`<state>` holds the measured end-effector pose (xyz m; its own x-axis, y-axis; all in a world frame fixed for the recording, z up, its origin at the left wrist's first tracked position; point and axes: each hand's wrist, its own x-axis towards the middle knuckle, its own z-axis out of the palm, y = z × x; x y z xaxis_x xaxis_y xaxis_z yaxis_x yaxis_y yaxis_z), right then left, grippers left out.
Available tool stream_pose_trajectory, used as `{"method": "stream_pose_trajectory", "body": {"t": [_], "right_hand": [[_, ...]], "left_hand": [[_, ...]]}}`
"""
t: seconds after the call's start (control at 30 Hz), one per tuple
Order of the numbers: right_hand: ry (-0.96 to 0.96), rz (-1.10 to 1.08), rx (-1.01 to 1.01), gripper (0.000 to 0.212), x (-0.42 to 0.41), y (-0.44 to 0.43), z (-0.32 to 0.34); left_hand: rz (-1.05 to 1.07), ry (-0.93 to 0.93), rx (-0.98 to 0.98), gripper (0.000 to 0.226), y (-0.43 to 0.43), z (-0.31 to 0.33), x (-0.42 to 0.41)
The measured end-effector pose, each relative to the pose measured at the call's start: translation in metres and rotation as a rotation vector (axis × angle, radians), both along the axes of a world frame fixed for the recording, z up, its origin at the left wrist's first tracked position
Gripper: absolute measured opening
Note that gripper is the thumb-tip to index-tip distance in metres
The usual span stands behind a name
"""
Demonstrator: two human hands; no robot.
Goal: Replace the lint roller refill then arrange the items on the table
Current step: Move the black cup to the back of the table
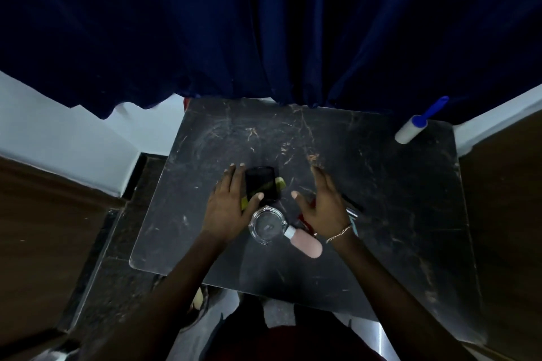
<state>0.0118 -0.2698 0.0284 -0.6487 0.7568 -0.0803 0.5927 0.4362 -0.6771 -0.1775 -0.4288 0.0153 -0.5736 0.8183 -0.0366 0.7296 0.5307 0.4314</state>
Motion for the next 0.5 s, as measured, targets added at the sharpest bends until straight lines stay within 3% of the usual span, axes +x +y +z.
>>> {"method": "stream_pose_trajectory", "body": {"t": [0.13, 0.23, 0.37, 0.5], "right_hand": [[-0.092, -0.104, -0.218, 0.079, -0.033, -0.015, -0.016], [-0.098, -0.155, -0.385, 0.063, -0.061, -0.019, -0.027], [-0.11, -0.191, -0.472, 0.037, -0.085, -0.022, -0.036], [-0.206, -0.157, -0.433, 0.042, -0.098, -0.023, -0.045]], "left_hand": [[0.151, -0.218, 0.033, 0.071, 0.006, -0.013, -0.012], [0.279, -0.437, 0.004, 0.057, 0.015, -0.023, -0.021], [0.373, -0.623, -0.014, 0.05, 0.029, -0.03, -0.027], [0.388, -0.676, -0.068, 0.058, 0.038, -0.036, -0.032]]}}
